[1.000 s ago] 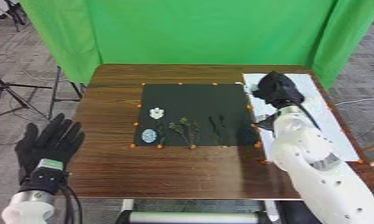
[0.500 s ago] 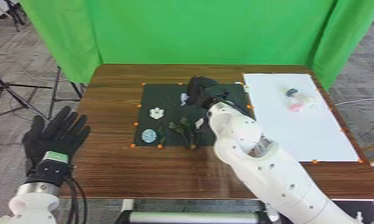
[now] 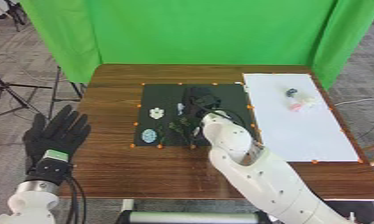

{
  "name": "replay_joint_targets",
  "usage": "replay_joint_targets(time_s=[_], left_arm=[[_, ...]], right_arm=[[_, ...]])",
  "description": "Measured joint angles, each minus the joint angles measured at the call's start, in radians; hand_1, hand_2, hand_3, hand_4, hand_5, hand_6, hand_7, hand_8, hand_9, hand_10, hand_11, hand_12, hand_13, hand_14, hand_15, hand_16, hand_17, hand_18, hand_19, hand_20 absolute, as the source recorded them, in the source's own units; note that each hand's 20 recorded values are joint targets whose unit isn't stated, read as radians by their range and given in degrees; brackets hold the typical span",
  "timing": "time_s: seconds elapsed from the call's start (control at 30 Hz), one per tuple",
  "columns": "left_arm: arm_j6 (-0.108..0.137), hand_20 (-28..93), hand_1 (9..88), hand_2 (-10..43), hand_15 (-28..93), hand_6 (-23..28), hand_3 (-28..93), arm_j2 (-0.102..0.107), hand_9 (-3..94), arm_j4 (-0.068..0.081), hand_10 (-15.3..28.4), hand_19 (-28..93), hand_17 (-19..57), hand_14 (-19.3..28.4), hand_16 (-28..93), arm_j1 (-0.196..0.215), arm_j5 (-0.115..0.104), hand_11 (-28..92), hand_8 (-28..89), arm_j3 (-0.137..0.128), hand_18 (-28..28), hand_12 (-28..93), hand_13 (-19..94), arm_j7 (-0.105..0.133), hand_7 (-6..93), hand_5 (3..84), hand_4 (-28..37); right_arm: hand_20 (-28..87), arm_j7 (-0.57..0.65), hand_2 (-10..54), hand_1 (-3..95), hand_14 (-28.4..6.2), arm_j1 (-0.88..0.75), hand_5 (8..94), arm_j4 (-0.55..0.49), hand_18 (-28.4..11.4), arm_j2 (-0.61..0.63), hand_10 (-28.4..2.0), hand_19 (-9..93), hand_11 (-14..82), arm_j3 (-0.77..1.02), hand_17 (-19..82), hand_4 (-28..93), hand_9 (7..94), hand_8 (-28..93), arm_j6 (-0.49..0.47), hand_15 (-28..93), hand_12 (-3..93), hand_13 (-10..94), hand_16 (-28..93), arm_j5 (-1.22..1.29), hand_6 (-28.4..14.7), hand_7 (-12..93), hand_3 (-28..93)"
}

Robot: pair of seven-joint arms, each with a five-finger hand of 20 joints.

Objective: Arrange flowers

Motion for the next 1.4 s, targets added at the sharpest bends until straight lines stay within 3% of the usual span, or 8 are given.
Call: replay_joint_targets(time_s=[0.1, 0.23, 0.63, 0.7, 0.83, 0.97, 1.13, 1.4], left_arm=[[0.0, 7, 28.5, 8.3, 35, 7.2, 72, 0.0, 31.9, 0.0, 14.5, 27, -2.5, 13.9, -9, 0.0, 0.0, 22, -10, -0.002, 9.5, 11, 23, -0.001, 19.1, 37.9, -28.3], [0.0, 7, 28.5, 8.3, 35, 7.2, 72, 0.0, 31.9, 0.001, 14.5, 27, -2.6, 13.9, -9, 0.0, 0.0, 22, -10, -0.002, 9.6, 11, 23, -0.001, 19.2, 37.8, -28.3], [0.0, 7, 28.6, 8.3, 35, 7.1, 72, 0.0, 31.8, 0.003, 14.5, 27, -2.6, 14.0, -9, -0.002, -0.002, 22, -10, -0.002, 9.7, 11, 22, 0.0, 19.4, 37.9, -28.3], [0.0, 7, 28.6, 8.2, 35, 7.1, 72, 0.0, 31.8, 0.003, 14.4, 27, -2.6, 14.0, -9, -0.002, -0.002, 22, -10, -0.002, 9.7, 12, 22, 0.0, 19.4, 37.9, -28.3], [0.0, 7, 28.6, 8.2, 35, 7.2, 72, 0.0, 31.8, 0.003, 14.4, 27, -2.7, 14.0, -9, -0.002, -0.002, 22, -10, 0.0, 9.8, 12, 22, 0.002, 19.4, 37.9, -28.3], [0.0, 7, 28.6, 8.3, 35, 7.1, 72, 0.0, 31.8, 0.004, 14.3, 28, -2.9, 13.9, -9, -0.002, -0.002, 22, -10, 0.002, 10.0, 12, 23, 0.003, 19.5, 37.8, -28.3], [0.0, 7, 28.6, 8.3, 35, 7.1, 72, 0.002, 31.9, 0.006, 14.4, 28, -2.9, 13.9, -9, -0.007, -0.002, 22, -10, 0.011, 10.1, 12, 23, 0.005, 19.5, 37.8, -28.3], [0.0, 8, 28.6, 8.3, 36, 7.0, 72, 0.005, 32.1, 0.007, 14.3, 28, -3.2, 14.0, -9, -0.011, -0.003, 22, -10, 0.014, 10.6, 12, 23, 0.009, 19.6, 37.8, -28.3]], right_arm=[[40, -0.001, -7.3, 55.3, -8.8, -0.009, 71.0, -0.012, -22.1, 0.0, -8.9, 82, 9.7, 0.0, 33, -28, 75.3, -3, -0.001, 51, 26.0, 64, 40, -0.019, -0.4, 27, 71], [40, -0.002, -9.0, 54.4, -8.9, -0.014, 67.7, -0.023, -22.4, -0.001, -11.8, 82, 12.8, -0.001, 33, -28, 67.0, -4, -0.009, 51, 15.4, 63, 40, -0.028, -0.6, 24, 72], [40, 0.003, -9.5, 49.0, -10.4, -0.025, 63.5, -0.051, -22.8, -0.005, -12.8, 82, 12.3, 0.019, 33, -28, 63.1, -7, -0.055, 53, 14.1, 63, 36, 0.015, -0.7, 21, 77], [39, 0.003, -8.0, 46.8, -11.3, -0.027, 61.1, -0.054, -22.8, -0.005, -13.0, 82, 12.2, 0.02, 32, -28, 61.0, -12, -0.055, 55, 13.8, 62, 32, 0.021, -0.6, 20, 78], [39, 0.0, 5.3, 46.0, -11.8, -0.029, 50.7, -0.054, -22.6, -0.008, -11.9, 80, 9.7, 0.026, 30, -26, 50.9, -14, -0.064, 54, 12.2, 57, 33, 0.034, -1.0, 18, 81], [39, -0.047, 7.4, 45.6, -11.8, -0.027, 43.3, -0.044, -22.9, -0.024, -11.8, 80, 9.4, 0.067, 29, -23, 44.9, -14, -0.169, 54, 11.2, 55, 33, 0.085, -3.4, 16, 83], [40, -0.088, 9.3, 45.2, -12.2, 0.01, 43.5, 0.025, -23.1, -0.054, -11.3, 80, 9.7, 0.075, 28, -22, 44.5, -14, -0.299, 54, 10.4, 54, 33, 0.097, -4.3, 16, 83], [41, -0.085, 9.0, 48.5, -11.3, 0.033, 56.9, 0.048, -22.1, -0.069, -10.2, 80, 12.1, 0.062, 29, -23, 57.1, -14, -0.273, 55, 12.0, 55, 38, 0.087, -1.1, 19, 80]])
